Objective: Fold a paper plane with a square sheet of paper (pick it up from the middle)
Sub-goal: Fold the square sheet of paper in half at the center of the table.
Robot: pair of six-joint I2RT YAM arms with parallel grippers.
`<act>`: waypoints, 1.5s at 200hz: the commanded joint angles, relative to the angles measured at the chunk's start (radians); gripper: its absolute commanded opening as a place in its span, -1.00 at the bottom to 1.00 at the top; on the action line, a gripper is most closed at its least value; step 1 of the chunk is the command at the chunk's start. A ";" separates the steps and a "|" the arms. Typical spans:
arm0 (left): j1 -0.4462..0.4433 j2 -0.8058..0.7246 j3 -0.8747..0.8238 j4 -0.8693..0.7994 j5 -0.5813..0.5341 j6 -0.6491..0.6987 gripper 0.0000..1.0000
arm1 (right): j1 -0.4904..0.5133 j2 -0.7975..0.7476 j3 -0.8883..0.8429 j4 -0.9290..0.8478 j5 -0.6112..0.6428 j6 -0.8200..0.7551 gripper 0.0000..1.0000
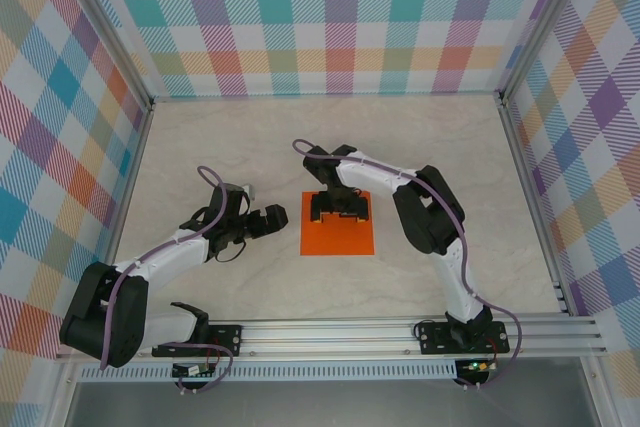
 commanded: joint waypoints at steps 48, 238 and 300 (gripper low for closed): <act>-0.011 0.009 0.020 -0.017 0.009 0.032 1.00 | 0.016 0.002 0.018 0.003 -0.072 0.001 1.00; -0.011 0.015 0.031 -0.038 0.000 0.060 1.00 | 0.037 0.148 -0.027 -0.016 -0.067 0.020 0.83; -0.011 0.014 0.031 -0.044 -0.001 0.064 1.00 | 0.039 0.152 -0.030 -0.013 -0.065 0.020 0.71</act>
